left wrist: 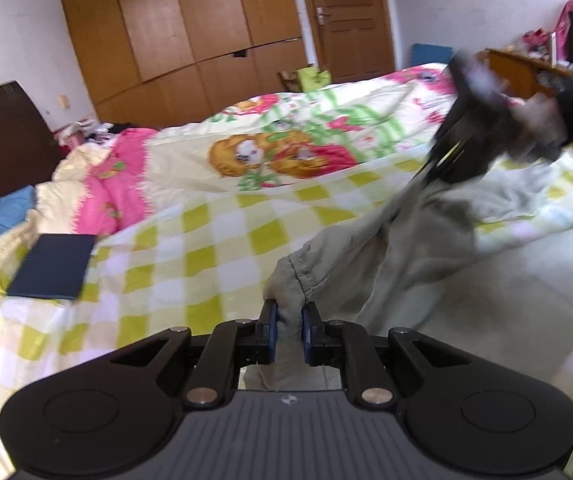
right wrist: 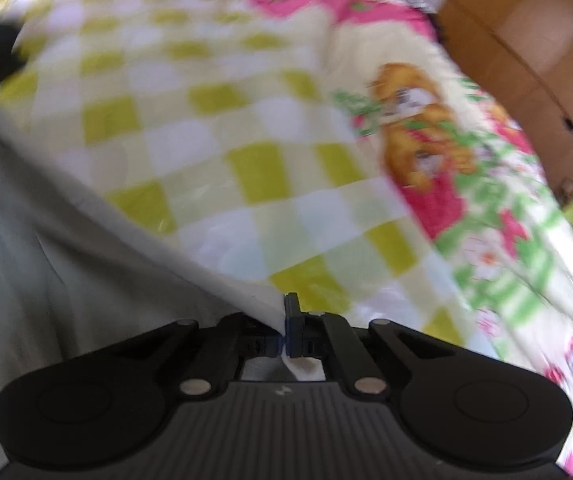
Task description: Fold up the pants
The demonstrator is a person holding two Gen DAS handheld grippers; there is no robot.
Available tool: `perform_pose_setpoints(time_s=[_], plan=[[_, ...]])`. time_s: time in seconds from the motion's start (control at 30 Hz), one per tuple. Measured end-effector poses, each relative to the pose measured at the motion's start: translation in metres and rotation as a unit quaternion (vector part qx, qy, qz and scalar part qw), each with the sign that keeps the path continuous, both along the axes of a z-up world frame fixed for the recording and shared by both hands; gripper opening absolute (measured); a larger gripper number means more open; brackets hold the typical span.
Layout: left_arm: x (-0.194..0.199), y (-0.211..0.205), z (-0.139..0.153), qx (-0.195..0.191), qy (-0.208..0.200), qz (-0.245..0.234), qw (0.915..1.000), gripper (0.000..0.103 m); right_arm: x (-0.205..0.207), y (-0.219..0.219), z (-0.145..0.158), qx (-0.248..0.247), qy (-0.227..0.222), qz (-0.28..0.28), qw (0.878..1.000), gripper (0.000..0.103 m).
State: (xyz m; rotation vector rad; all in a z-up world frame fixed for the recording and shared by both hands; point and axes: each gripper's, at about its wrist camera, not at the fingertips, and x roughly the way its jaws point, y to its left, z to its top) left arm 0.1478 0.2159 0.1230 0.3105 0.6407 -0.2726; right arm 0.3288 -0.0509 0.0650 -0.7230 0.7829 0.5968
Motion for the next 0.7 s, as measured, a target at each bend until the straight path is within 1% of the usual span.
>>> perform_pose_setpoints(time_s=[0.03,0.1,0.17,0.23,0.3,0.37,0.4,0.43,0.5,0.57,0.67,0.7], plan=[[0.006,0.002,-0.001,0.004,-0.009,0.007,0.9999,0.028,-0.005,-0.004,0.018,0.014,-0.015,-0.009,1.0,0.001],[0.015,0.006,-0.001,0.001,-0.029,0.019,0.9994,0.028,-0.02,-0.011,0.054,0.036,-0.044,-0.023,0.998,0.001],[0.02,0.01,0.003,-0.015,-0.046,0.029,0.9984,0.028,-0.043,-0.014,0.083,0.04,-0.078,-0.027,0.996,0.001],[0.016,0.011,0.005,-0.016,-0.062,0.034,0.9974,0.028,-0.074,-0.013,0.099,0.035,-0.098,-0.022,0.994,0.001],[0.002,0.012,0.006,-0.016,-0.071,0.03,0.9969,0.028,-0.109,-0.015,0.1,0.032,-0.101,-0.019,0.994,0.001],[-0.018,0.012,0.001,-0.02,-0.066,0.021,0.9974,0.028,-0.142,-0.015,0.085,0.011,-0.101,-0.006,0.995,0.001],[-0.031,0.011,-0.007,-0.016,-0.058,0.014,0.9981,0.028,-0.156,-0.014,0.073,-0.002,-0.095,-0.001,0.995,0.001],[-0.043,0.009,-0.016,-0.011,-0.047,0.008,0.9988,0.028,-0.169,-0.013,0.059,-0.006,-0.077,0.0,0.997,0.001],[-0.066,0.005,-0.04,0.002,-0.017,0.001,0.9999,0.028,-0.192,-0.012,0.026,-0.004,-0.023,0.001,1.0,0.001],[-0.083,0.006,-0.065,0.006,0.016,0.003,0.9999,0.028,-0.215,-0.009,-0.007,-0.006,0.018,0.001,1.0,0.001],[-0.098,0.007,-0.097,0.014,0.042,0.017,0.9989,0.028,-0.229,-0.008,-0.05,-0.004,0.058,-0.019,0.998,0.001],[-0.102,0.007,-0.104,0.015,0.046,0.02,0.9986,0.028,-0.23,-0.007,-0.06,-0.006,0.061,-0.024,0.998,0.001]])
